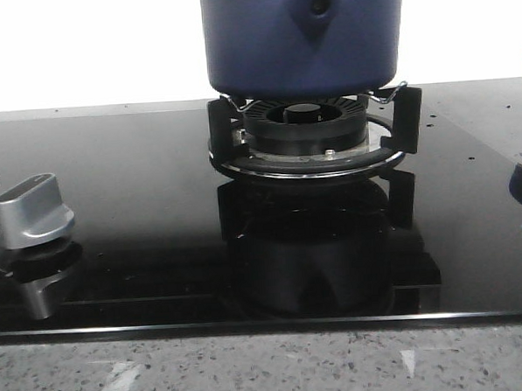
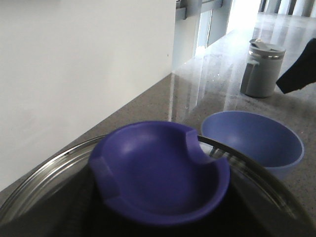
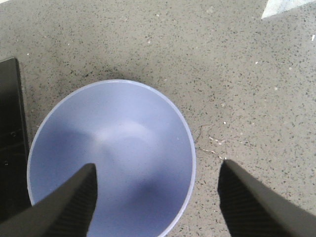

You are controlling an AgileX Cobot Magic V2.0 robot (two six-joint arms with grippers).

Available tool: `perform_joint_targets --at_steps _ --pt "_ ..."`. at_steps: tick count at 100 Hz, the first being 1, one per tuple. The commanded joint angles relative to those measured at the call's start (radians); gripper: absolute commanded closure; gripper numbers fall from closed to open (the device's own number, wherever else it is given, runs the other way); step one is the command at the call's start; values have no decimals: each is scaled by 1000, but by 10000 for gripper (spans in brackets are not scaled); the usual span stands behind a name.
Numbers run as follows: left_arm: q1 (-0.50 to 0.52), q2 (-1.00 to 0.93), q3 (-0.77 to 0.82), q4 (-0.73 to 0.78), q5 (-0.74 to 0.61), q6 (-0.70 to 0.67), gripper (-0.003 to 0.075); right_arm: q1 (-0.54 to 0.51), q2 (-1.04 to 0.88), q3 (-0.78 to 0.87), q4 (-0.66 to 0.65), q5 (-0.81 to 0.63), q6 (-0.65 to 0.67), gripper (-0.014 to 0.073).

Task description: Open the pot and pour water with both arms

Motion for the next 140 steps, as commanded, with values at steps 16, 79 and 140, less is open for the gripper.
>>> perform_joint_targets --at_steps 16,79,140 --pt "-10 -56 -40 -51 48 -16 442 -4 -29 0 17 -60 -13 126" --pt "-10 -25 -38 -27 48 -43 396 -4 -29 14 17 -76 -15 127" --pt "122 -162 -38 -75 162 -88 163 -4 -29 14 17 -81 -15 127"
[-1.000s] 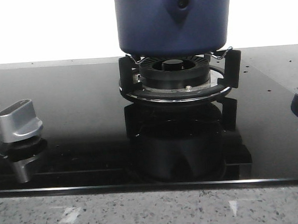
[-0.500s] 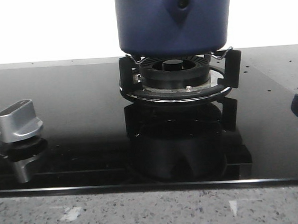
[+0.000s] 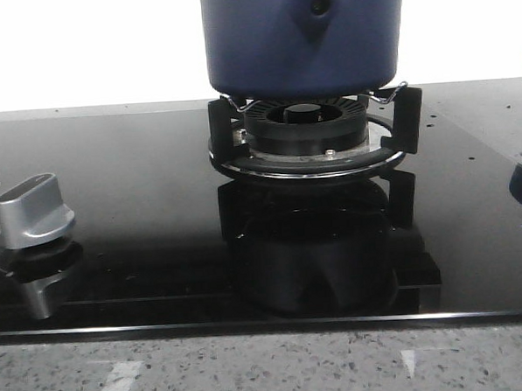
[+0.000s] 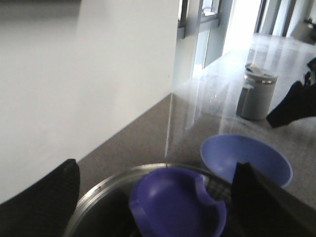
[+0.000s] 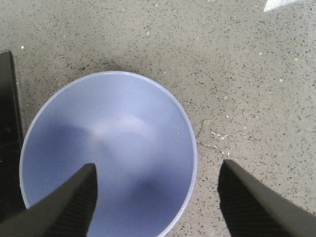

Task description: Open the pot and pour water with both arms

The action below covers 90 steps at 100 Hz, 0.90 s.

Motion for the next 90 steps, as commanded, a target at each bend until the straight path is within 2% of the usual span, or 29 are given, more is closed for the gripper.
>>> perform_joint_targets --at_steps 1,21,26,34,44,57,63,77,90 --pt "35 -104 -36 -85 74 -12 163 -4 -29 -25 10 -55 -13 127" --pt "134 -217 -36 -81 108 -20 197 -4 -29 -25 111 -55 -48 127" --pt "161 -242 -36 -81 108 -44 230 -4 -31 -25 169 -55 -79 127" --pt "214 -278 -36 -74 106 -114 324 -4 -41 -25 278 -55 -142 150" --pt "280 -318 -36 -37 108 -215 479 -4 -65 -25 478 -57 -267 267" --pt "355 -362 -36 42 114 -283 744 9 -88 -24 761 -61 -500 546" --pt "385 -383 -36 72 112 -302 741 32 -97 -24 880 -72 -602 667" --pt "431 -441 -31 126 69 -313 741 119 -111 -24 1042 -122 -781 640" --pt "433 -540 46 147 -128 -315 741 225 -152 1 1053 -243 -872 639"
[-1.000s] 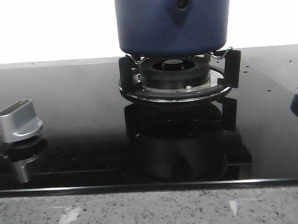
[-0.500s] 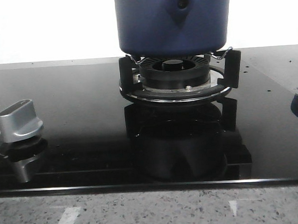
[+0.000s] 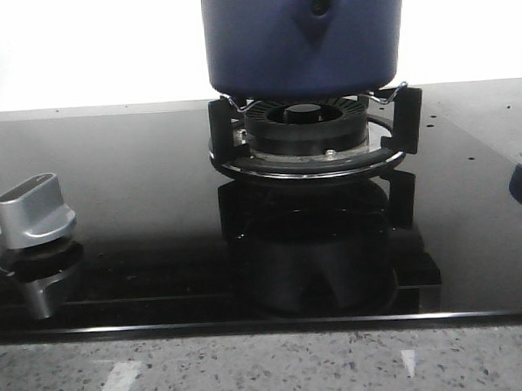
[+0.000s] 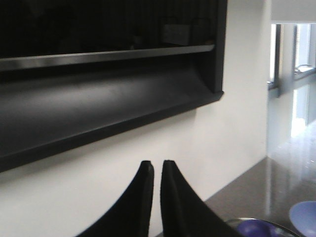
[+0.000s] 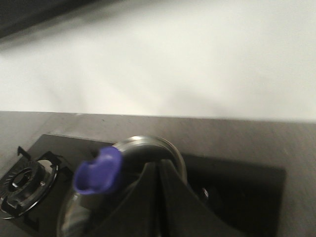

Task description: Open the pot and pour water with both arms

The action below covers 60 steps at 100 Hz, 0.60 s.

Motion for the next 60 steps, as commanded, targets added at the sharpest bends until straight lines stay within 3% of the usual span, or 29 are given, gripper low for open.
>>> perform_joint_targets --at_steps 1,23,39,60 --pt "2 -108 36 -31 -146 -16 741 70 -61 0 80 -126 -81 639" --pt "-2 -361 340 7 -426 55 741 194 -223 217 80 -450 -217 640" --pt "-14 -532 615 -75 -431 77 741 226 -376 436 80 -488 -373 640" --pt "-33 -755 913 -210 -407 179 741 230 -661 710 95 -518 -380 641"
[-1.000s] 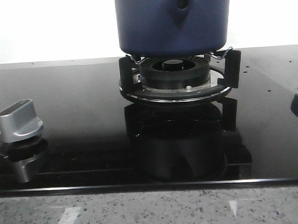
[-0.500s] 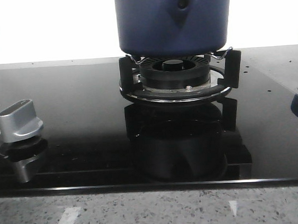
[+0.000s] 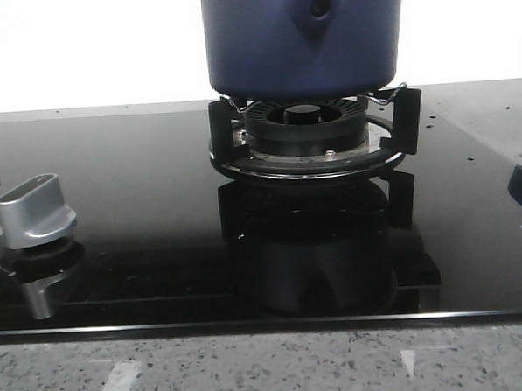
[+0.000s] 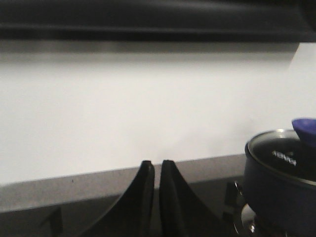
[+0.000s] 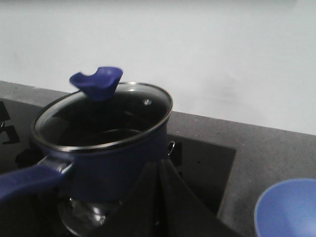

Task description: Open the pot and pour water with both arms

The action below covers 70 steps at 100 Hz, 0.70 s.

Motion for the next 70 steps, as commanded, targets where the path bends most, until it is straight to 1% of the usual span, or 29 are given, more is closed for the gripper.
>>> perform_joint_targets --at_steps 1,15,27,35,70 --pt "-9 -102 66 -99 10 32 741 1 -136 73 39 -67 -21 641" --pt "-9 -250 167 -104 1 34 741 1 -307 199 52 -106 -21 641" --pt "-9 -323 219 -120 3 34 741 1 -386 256 86 -132 -21 641" --pt "-9 -356 232 -122 3 34 741 1 -405 268 122 -129 -21 641" --pt "-9 -366 236 -122 7 34 741 1 -407 273 122 -128 -21 641"
